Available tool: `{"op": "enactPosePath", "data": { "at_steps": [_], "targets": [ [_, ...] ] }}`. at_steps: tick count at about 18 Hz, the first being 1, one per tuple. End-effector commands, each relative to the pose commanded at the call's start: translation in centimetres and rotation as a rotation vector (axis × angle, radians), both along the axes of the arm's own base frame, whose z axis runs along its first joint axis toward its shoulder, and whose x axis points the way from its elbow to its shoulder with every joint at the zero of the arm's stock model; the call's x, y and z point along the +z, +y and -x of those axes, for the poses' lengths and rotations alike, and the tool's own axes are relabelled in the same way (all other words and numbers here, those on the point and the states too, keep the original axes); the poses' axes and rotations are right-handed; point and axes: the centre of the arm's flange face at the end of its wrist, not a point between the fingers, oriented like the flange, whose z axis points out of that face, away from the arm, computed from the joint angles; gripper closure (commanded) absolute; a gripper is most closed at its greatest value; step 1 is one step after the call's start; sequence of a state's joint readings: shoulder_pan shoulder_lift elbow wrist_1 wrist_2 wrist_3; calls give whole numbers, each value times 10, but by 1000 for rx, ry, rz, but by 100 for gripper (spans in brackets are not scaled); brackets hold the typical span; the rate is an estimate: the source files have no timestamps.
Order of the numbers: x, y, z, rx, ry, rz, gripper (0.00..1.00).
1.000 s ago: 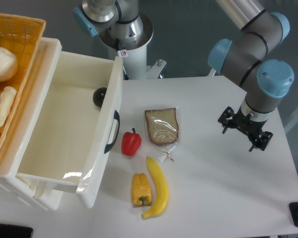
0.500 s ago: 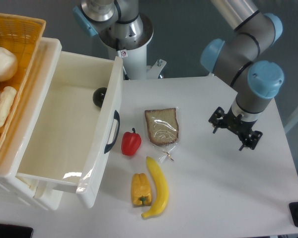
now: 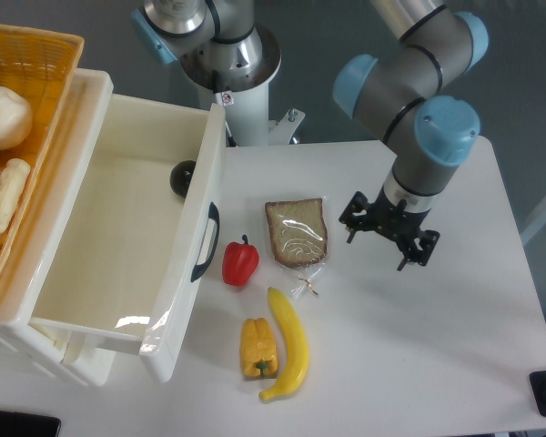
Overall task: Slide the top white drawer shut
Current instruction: 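Move the gripper from its raised pose toward the open white drawer front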
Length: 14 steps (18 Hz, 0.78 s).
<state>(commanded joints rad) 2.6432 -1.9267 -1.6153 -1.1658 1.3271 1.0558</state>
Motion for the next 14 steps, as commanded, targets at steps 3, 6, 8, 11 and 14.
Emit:
{"op": "enactPosePath", "data": {
  "at_steps": [3, 6, 8, 11, 14],
  "targets": [
    [-1, 15, -26, 61, -54, -13, 50],
    [-3, 24, -46, 56, -129, -50, 90],
    [-1, 32, -60, 36, -155, -41, 100],
    [14, 37, -77, 20, -177, -59, 100],
    [24, 36, -87, 24, -237, -70, 100]
  ]
}}
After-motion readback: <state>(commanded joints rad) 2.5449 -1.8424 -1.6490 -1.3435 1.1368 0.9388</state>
